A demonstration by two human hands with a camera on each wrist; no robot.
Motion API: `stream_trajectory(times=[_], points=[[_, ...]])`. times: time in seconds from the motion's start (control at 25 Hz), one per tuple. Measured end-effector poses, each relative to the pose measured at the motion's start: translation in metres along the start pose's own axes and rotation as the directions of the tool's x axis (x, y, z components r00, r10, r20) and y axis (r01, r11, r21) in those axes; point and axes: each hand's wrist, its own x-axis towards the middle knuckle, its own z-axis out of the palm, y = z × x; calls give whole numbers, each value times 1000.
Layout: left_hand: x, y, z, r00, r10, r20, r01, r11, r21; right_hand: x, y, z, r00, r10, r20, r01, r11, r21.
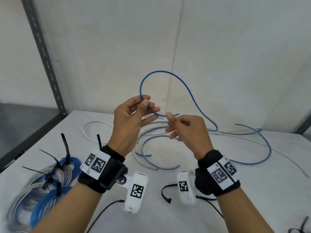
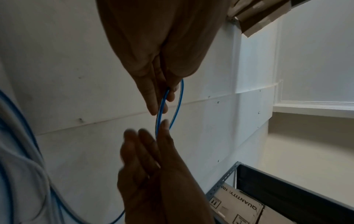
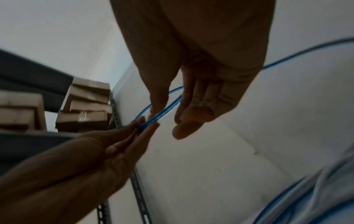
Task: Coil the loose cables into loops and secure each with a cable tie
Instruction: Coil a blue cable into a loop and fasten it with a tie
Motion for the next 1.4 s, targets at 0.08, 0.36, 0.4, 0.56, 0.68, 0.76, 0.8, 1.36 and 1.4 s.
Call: stream_trajectory(times=[0.08,0.36,0.4,0.56,0.68,0.76,0.8,1.36,1.4], points=[[-5,-6,6,999,-39,12,40,999,-30,1,2,9,999,37,11,-38,978,207],[1,-7,4,996,-90,-1,90,996,-26,5,19,13,983,79,-168,2,901,433],[5,-4,-1,994,-105,-10,104,994,-41,4,21,11,986,41,-162,27,919,394],[8,-5,-16,994,-109,-10,109,991,74,6,23,0,981,-175,-83,187,967,175],[6,-3,-18,990,-115,80,89,959,267,5,16,-3,946,-325,10,325,945,-33],[5,0,-17,977,-133,165,64,928,368,2,13,-2,920,-392,15,391,913,-113],[4,2,-18,971,-143,189,58,917,396,0,11,-1,908,-420,11,417,897,-146],[1,12,-20,940,-214,268,-27,733,679,-5,13,10,892,-451,36,441,847,-297],[0,12,-19,940,-212,269,-40,711,702,-4,15,10,894,-447,32,434,847,-307]])
